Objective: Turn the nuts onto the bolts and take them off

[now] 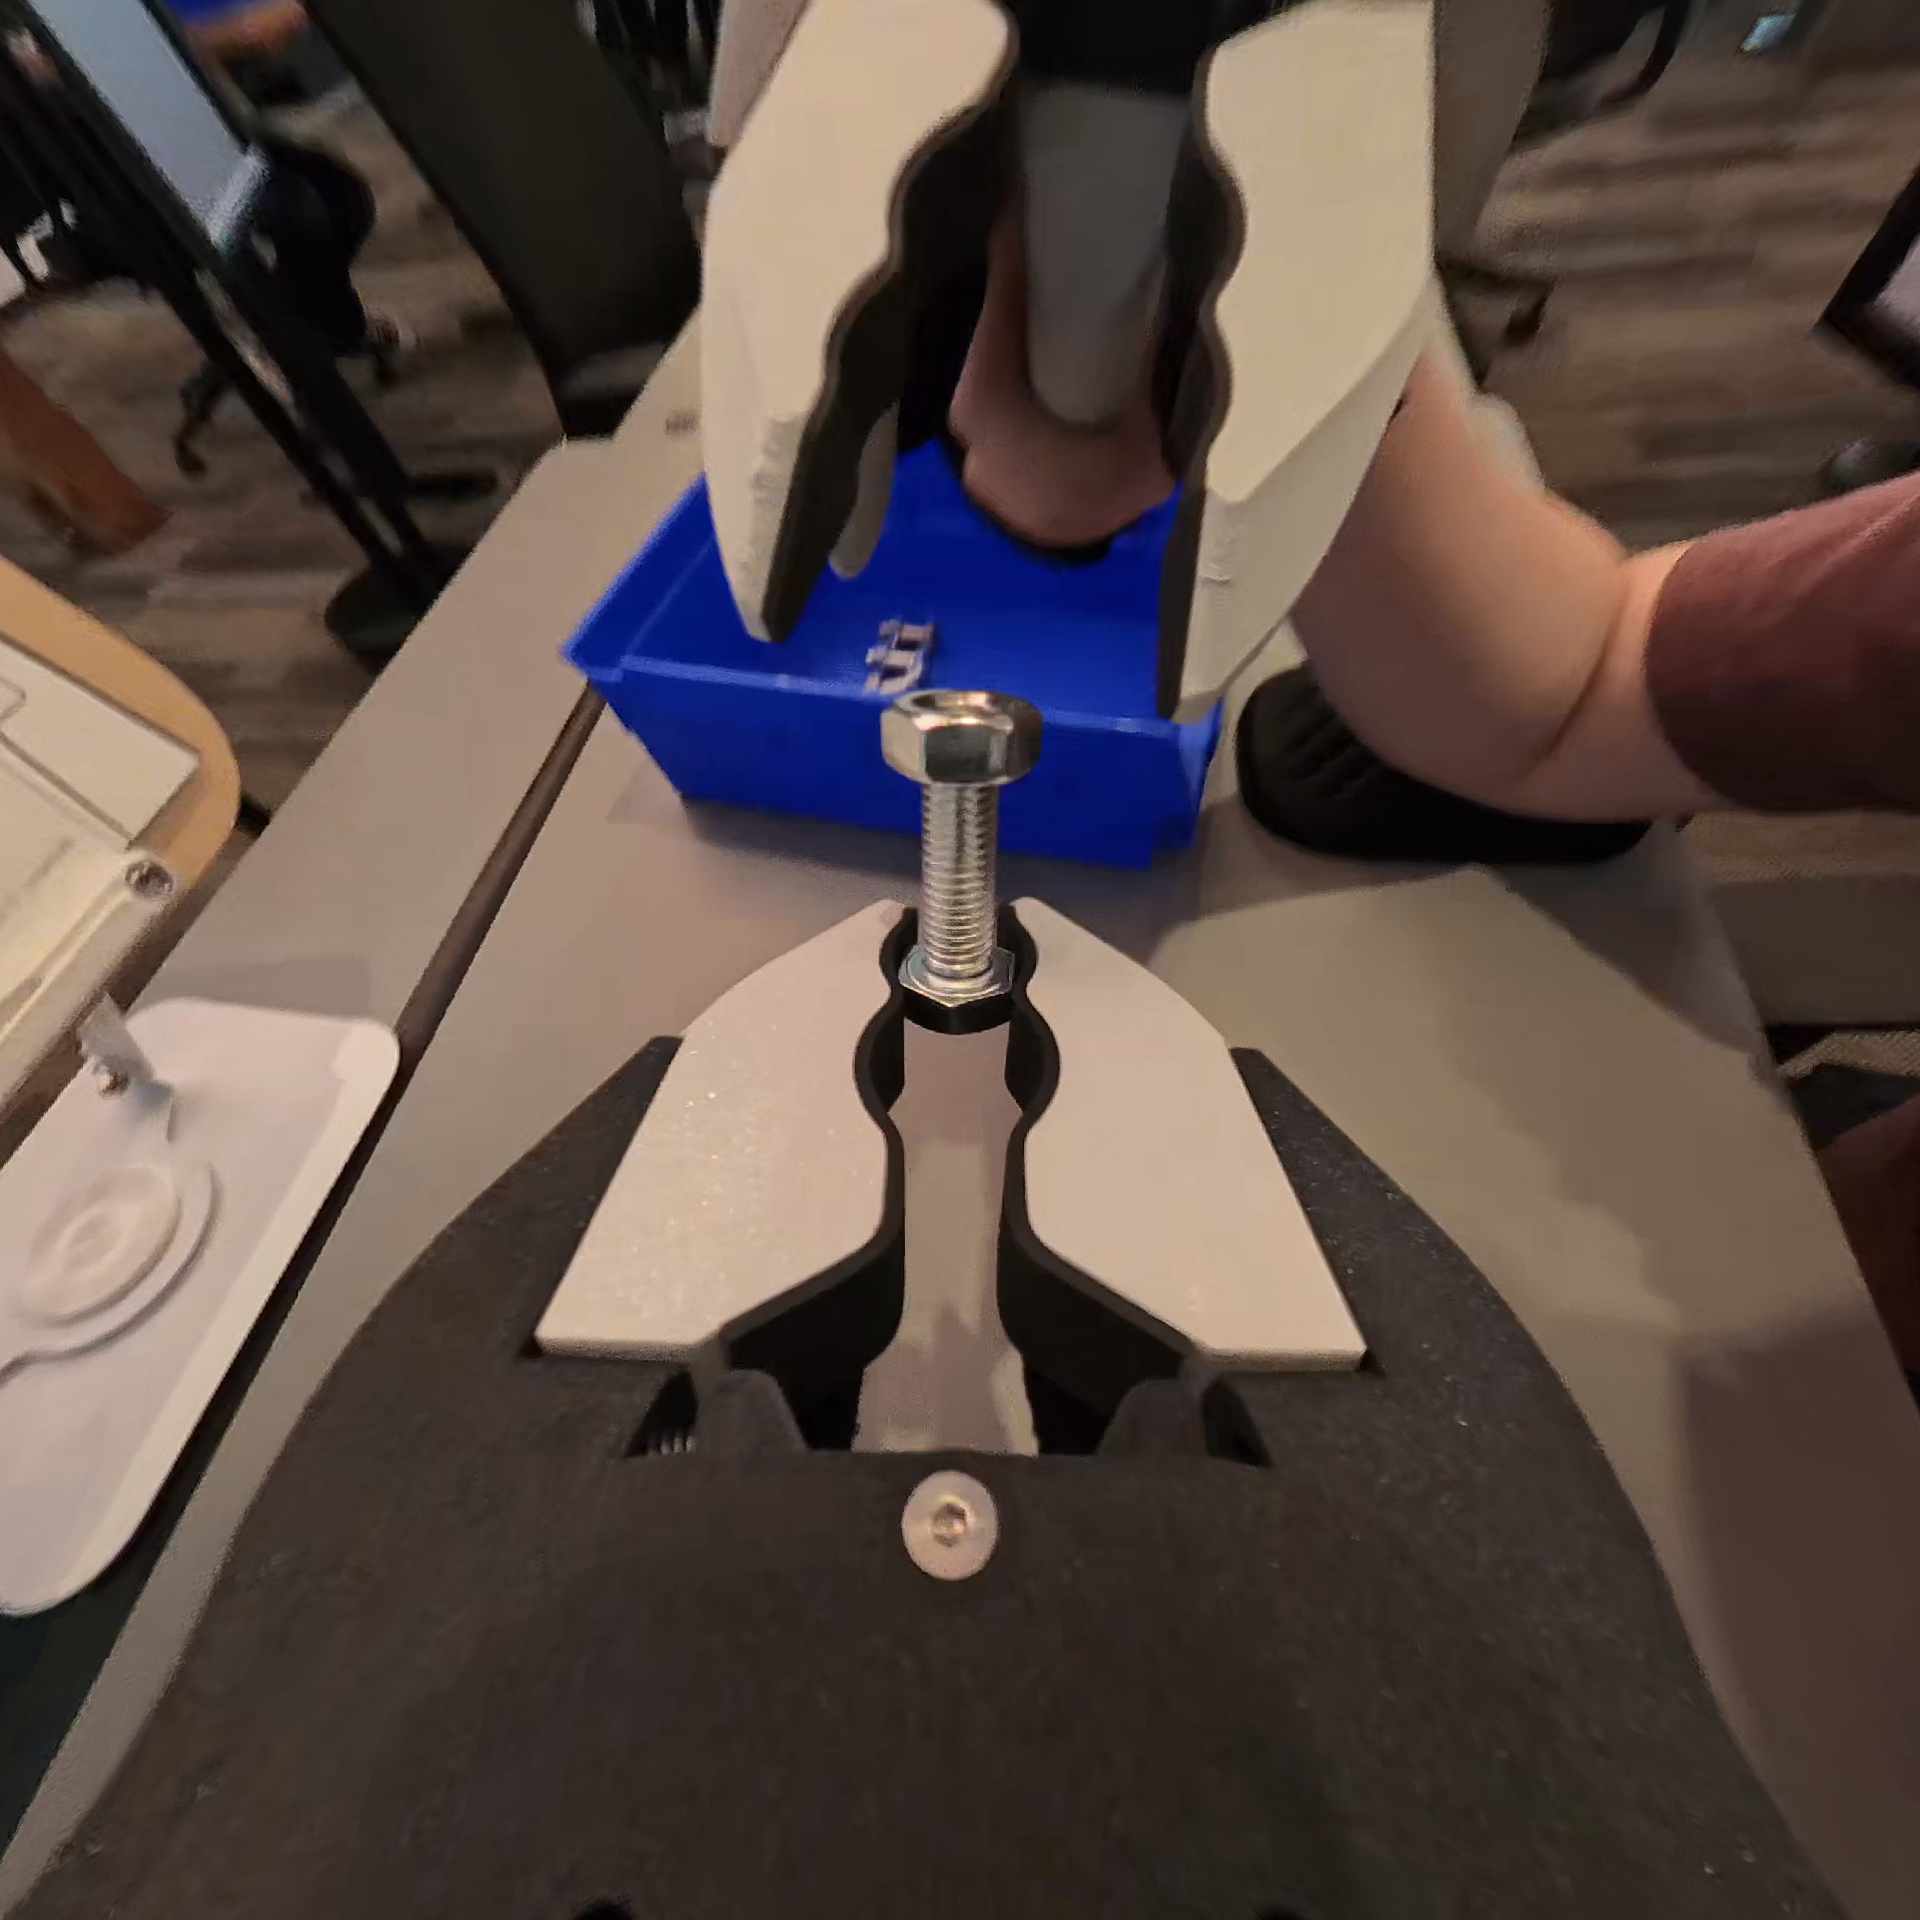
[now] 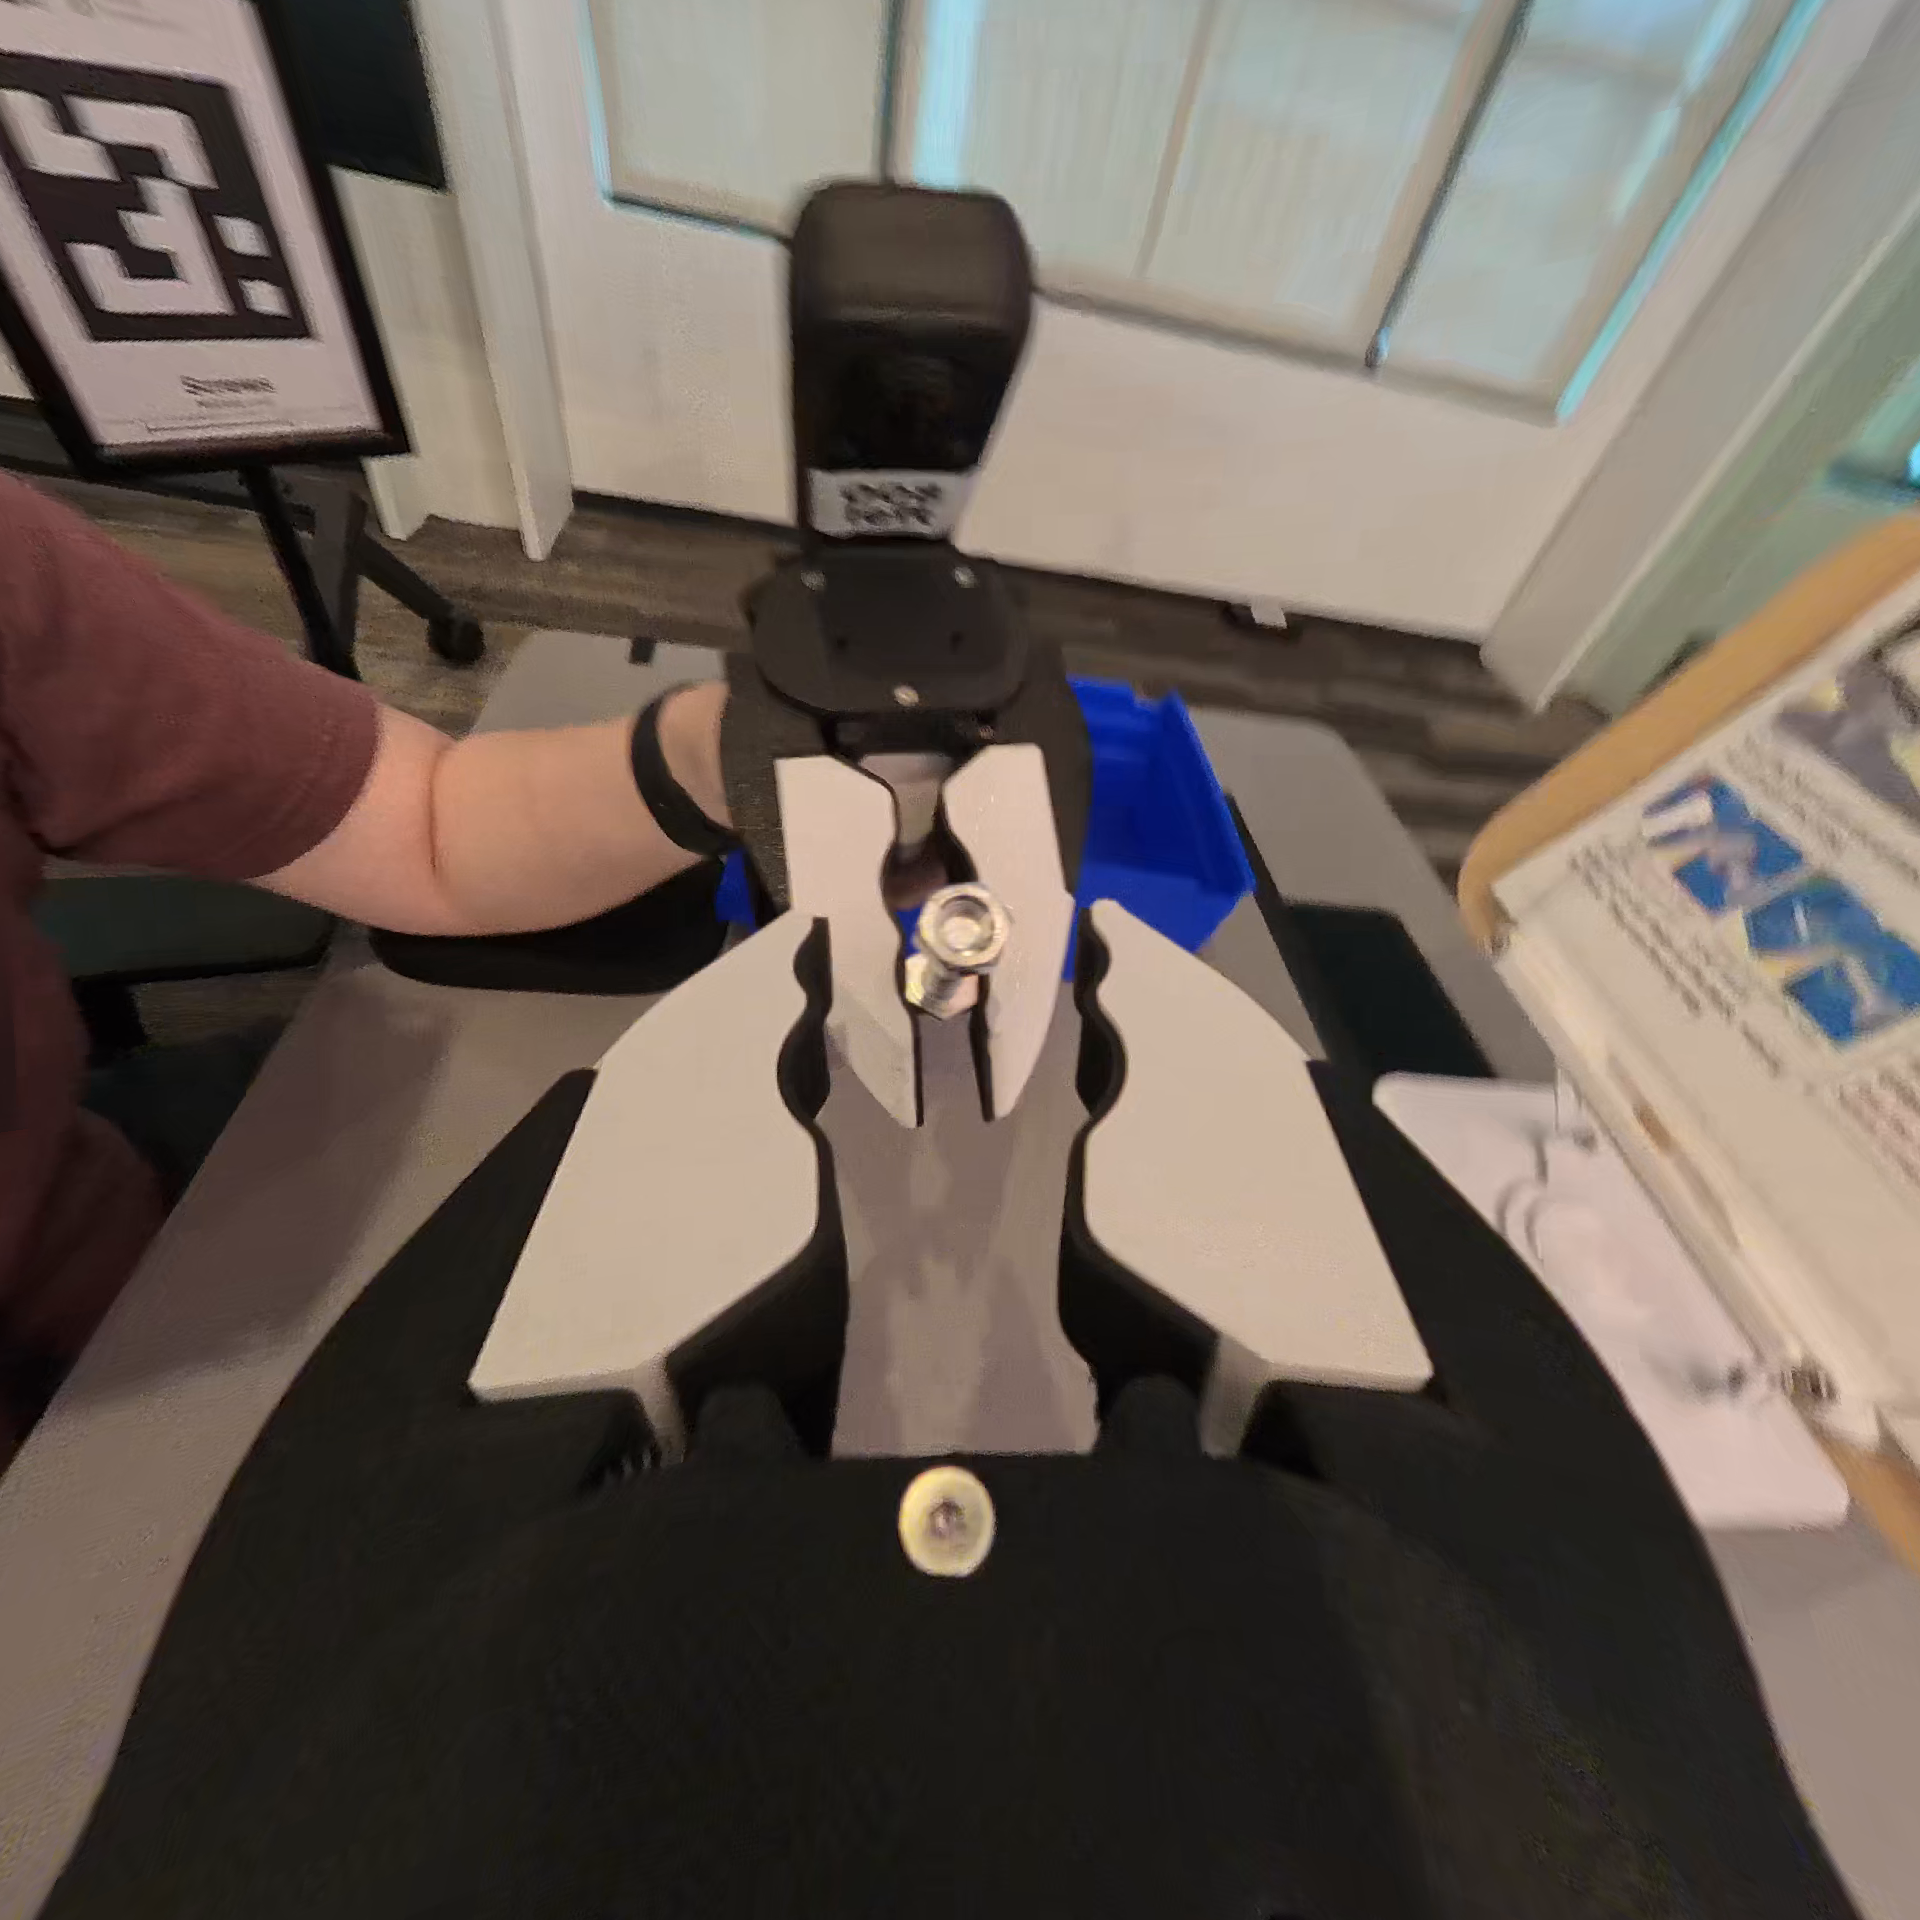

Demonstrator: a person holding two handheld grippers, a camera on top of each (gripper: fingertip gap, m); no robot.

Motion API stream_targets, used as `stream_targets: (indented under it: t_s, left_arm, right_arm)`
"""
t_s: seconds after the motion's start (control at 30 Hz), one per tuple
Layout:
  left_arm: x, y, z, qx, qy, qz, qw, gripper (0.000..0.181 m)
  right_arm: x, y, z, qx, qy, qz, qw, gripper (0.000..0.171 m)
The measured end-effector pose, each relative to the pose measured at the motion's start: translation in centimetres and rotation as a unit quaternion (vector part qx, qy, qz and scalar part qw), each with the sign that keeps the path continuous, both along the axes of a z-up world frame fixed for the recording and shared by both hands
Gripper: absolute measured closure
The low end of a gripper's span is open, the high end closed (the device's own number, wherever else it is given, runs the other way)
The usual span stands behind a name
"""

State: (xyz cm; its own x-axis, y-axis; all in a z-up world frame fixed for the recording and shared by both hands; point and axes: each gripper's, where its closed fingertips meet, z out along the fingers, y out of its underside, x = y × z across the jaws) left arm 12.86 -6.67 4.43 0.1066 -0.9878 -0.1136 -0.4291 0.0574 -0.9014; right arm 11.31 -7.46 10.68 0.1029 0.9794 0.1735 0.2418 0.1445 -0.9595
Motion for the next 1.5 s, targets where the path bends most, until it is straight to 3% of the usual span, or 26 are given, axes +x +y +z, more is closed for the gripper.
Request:
stream_targets:
  t_s: [0.2,0.33,0.47,1.5]
  left_arm:
    - [0.7,-3.4,3.7,0.013,-0.115,-0.096,0.989,0.167]
    - [0.9,-3.9,4.3,0.054,-0.126,-0.097,0.986,0.167]
    - [1.2,-4.9,4.7,0.051,-0.141,-0.120,0.981,0.167]
    - [0.7,-3.4,4.8,0.044,-0.145,-0.086,0.985,0.167]
  right_arm:
    - [-0.5,-2.7,2.6,0.030,0.102,0.092,0.990,0.125]
    - [-1.0,-4.5,3.3,0.021,0.138,0.144,0.980,0.124]
    - [-1.8,-5.1,3.0,0.047,0.138,0.149,0.978,0.124]
    - [-1.8,-4.3,2.7,0.113,0.102,0.090,0.984,0.125]
